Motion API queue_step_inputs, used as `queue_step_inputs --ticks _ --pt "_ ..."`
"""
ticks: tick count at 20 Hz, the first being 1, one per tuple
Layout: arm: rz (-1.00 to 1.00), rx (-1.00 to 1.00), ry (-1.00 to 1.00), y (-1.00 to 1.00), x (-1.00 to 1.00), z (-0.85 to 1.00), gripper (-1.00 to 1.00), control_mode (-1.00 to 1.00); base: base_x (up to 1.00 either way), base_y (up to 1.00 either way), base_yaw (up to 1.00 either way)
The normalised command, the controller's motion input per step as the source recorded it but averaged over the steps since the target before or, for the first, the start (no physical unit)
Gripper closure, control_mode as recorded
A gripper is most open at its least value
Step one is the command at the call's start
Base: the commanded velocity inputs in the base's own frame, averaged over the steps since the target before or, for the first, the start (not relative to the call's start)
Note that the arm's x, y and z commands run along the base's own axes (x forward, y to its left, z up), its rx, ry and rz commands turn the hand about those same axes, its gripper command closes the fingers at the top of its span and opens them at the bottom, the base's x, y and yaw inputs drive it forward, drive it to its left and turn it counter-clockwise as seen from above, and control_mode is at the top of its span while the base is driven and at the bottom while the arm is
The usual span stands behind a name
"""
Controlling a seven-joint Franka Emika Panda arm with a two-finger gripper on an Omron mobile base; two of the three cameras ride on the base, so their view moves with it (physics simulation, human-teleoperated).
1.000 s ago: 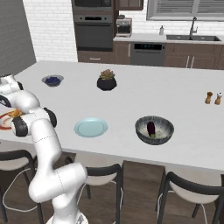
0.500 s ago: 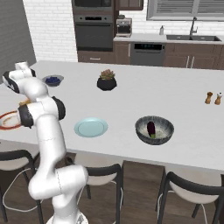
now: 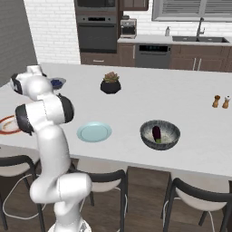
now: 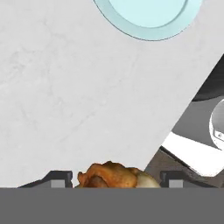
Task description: Pick the chicken drumstick and eggplant from their plates and place them in the bowl. Then put the bowl in the fridge.
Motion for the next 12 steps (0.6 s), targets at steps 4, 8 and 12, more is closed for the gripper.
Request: queue_step_inputs --ticks 4,8,12 --pt "-0.29 0.00 0.00 -1.00 -0.25 0.32 1.00 -1.00 0.00 0.00 0.00" --pt "-0.26 0.00 0.01 -1.00 0.00 0.49 1.00 -1.00 0.00 0.00 0.00" --pt "-0.19 0.00 0.06 -1.00 0.00 0.48 1.00 -1.00 0.00 0.00 0.00"
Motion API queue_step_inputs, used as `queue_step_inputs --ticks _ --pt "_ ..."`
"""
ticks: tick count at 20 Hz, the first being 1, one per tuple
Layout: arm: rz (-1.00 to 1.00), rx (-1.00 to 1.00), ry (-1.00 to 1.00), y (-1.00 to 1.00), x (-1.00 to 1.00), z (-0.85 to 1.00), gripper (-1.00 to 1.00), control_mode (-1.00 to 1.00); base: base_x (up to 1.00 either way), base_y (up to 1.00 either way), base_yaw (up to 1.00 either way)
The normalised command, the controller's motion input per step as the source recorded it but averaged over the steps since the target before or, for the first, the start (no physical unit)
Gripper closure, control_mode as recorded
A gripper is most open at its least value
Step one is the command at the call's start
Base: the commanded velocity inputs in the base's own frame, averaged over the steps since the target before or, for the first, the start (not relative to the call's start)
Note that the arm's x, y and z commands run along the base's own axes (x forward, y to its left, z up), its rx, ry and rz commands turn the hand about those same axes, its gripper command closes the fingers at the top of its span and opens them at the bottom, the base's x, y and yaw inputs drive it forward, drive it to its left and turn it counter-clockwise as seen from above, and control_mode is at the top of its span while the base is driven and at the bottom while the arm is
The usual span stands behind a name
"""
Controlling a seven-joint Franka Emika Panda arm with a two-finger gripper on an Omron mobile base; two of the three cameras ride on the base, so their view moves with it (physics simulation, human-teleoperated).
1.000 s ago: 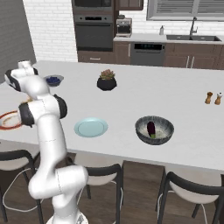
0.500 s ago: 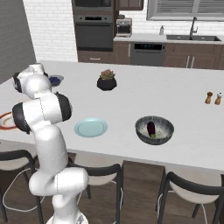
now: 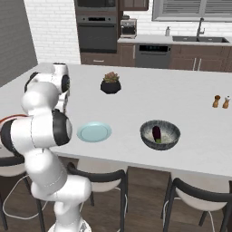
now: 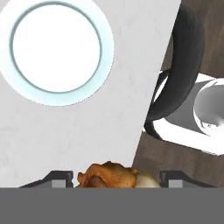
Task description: Pick the chicken drumstick and eggplant from their plates and place them in the bowl. Then put the bowl in the fridge.
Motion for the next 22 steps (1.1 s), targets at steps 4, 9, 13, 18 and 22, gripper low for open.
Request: queue_step_inputs --ticks 4,9,13,18,22 --pt "-0.16 0.00 0.09 -1.00 0.00 0.33 1.00 -1.00 0.00 0.00 0.00" --pt "-0.15 0.00 0.09 -1.00 0.00 0.03 1.00 -1.00 0.00 0.00 0.00" --pt "-0.23 0.03 0.08 -1.00 0.00 -0.02 1.00 -1.00 0.00 0.00 0.00" --pt "-0.24 0.07 0.10 -1.00 0.11 0.00 1.00 -1.00 0.00 0.00 0.00" --pt "-0.24 0.07 0.06 -1.00 0.26 -0.08 1.00 -1.00 0.00 0.00 0.00"
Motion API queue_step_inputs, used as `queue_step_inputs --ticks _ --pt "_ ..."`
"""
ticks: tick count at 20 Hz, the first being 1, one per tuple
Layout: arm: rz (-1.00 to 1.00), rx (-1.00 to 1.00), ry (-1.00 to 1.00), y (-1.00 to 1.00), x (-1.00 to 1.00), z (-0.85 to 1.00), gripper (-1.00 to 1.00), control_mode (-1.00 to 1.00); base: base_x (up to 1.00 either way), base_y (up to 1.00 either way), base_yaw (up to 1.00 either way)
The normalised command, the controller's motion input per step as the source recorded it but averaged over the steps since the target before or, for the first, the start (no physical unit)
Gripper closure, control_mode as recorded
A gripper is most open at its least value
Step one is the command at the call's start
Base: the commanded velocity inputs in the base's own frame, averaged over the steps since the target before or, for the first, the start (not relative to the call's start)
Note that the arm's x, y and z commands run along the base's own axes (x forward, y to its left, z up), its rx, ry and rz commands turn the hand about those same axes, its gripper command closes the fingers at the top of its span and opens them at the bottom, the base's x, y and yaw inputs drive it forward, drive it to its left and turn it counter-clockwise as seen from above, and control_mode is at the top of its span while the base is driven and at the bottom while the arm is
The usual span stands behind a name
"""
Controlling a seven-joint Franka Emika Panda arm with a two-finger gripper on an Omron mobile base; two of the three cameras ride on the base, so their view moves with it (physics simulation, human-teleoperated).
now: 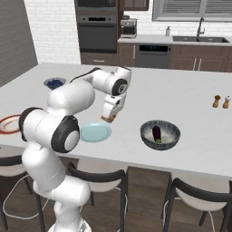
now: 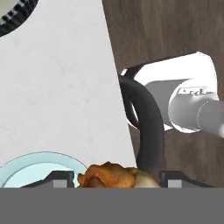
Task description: Pick the chicken drumstick and eggplant from their plates and place them in the bowl. Then put the bowl in the fridge.
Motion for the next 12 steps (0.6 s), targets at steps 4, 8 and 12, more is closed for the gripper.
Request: queue_step_inputs --ticks 4,8,12 --pt "-0.21 0.08 0.10 -1.00 0.37 -0.12 1.00 -1.00 0.00 0.00 0.00" --pt "-0.02 0.01 0.02 -1.00 0.56 -0.36 1.00 -1.00 0.00 0.00 0.00" --pt "0.27 0.00 0.00 -0.98 0.33 -0.48 1.00 -1.00 0.00 0.00 0.00"
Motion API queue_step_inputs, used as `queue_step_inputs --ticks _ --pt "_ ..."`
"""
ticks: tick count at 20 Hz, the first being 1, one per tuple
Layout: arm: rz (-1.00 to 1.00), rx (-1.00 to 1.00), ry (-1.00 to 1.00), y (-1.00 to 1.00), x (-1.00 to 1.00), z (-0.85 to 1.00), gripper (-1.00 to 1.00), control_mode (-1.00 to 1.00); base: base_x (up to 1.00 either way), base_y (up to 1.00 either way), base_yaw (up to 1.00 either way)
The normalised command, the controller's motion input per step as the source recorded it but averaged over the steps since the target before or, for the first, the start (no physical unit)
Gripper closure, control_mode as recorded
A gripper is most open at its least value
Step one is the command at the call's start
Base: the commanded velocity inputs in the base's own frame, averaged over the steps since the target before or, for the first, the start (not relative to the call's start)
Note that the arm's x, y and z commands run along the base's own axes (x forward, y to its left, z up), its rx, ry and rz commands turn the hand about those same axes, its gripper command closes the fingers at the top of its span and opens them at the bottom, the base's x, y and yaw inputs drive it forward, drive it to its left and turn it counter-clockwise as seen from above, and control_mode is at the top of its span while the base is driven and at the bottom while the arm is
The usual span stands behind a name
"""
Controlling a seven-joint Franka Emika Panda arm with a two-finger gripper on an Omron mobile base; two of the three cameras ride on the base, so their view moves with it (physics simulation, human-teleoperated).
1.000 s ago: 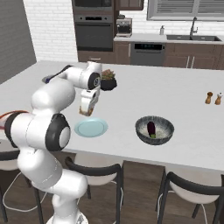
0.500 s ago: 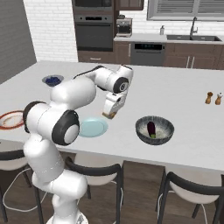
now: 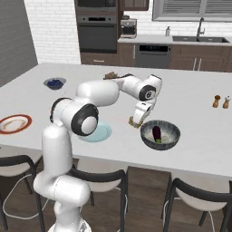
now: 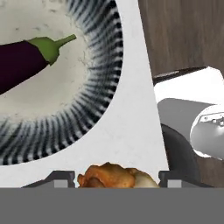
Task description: Pick the chicken drumstick and eggplant from their plates and place them in the bowl. Then put the bowl in the fridge.
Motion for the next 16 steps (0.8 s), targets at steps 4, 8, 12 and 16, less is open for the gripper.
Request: queue_step_inputs --ticks 4,8,12,16 --pt "0.58 0.00 -0.02 -0.87 0.14 -0.51 1.00 -1.00 0.00 0.00 0.00" --pt "0.60 0.01 -0.01 -0.73 0.33 -0.43 1.00 -1.00 0.00 0.00 0.00" --pt "0.19 0.05 -0.04 -0.47 0.69 -0.16 1.00 -1.00 0.00 0.00 0.00" --pt "0.07 0.03 -0.17 -0.65 -0.08 -0.07 1.00 -1.00 0.00 0.00 0.00"
